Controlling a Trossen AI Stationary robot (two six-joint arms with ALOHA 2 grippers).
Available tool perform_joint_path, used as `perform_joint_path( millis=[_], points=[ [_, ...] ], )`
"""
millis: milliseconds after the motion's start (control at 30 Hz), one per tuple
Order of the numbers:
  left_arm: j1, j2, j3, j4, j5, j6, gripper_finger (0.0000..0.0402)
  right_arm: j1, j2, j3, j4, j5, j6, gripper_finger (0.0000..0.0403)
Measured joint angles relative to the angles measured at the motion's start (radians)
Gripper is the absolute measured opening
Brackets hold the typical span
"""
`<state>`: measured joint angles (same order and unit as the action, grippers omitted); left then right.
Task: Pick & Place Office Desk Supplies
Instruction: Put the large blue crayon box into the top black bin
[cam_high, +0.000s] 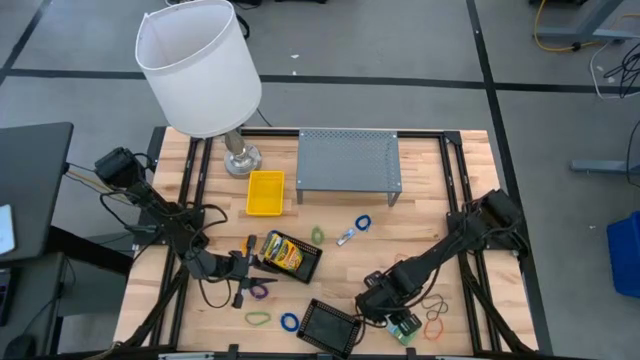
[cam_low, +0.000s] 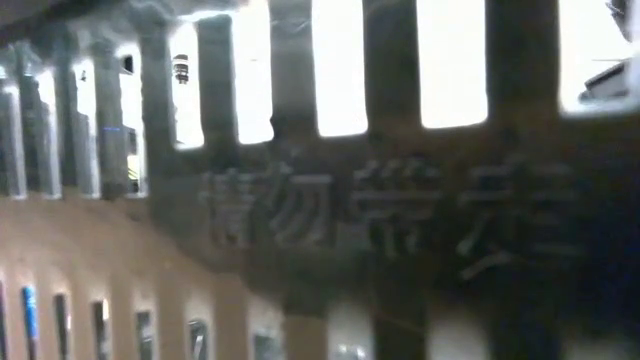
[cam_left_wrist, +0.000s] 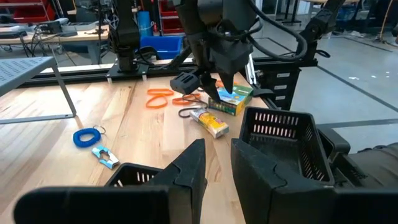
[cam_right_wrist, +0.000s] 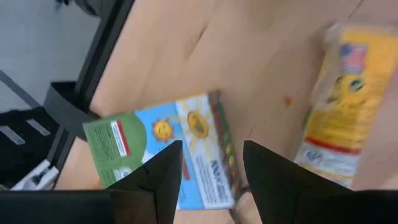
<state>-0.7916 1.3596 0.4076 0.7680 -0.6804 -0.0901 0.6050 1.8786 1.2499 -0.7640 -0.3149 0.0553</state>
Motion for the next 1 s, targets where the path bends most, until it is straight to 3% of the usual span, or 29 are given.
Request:
perform_joint_path(
  millis=[333,433,567,633,833,1000],
  points=[
    [0.000,0.001,0.000,-0.010,0.000,-0.007,0.0085,0.025,0.060,0.004,0.009,-0.008,-0.025,0.0166],
    [0.000,0.001,0.000,-0.009,0.000,-0.007,0.0085,0.026,0.061,0.004,0.008,-0.008,-0.035,0.0129],
    [0.000,0.001,0.000,-0.010,-0.004,-0.007,0.0085,0.026,0.061,0.004,0.006,-0.008,-0.046,0.0035],
    [0.000,0.001,0.000,-0.009,-0.011,-0.007,0.0085,0.026,0.061,0.004,-0.001,-0.004,-0.044,0.0013],
    [0.000,0.001,0.000,-0.009,-0.029,-0.008,0.0085,0.039,0.054,0.003,-0.017,0.028,0.039,0.0003],
    [0.000,0.001,0.001,-0.009,-0.036,-0.008,0.0085,0.079,0.042,0.041,-0.077,0.142,0.115,0.0001]
  ],
)
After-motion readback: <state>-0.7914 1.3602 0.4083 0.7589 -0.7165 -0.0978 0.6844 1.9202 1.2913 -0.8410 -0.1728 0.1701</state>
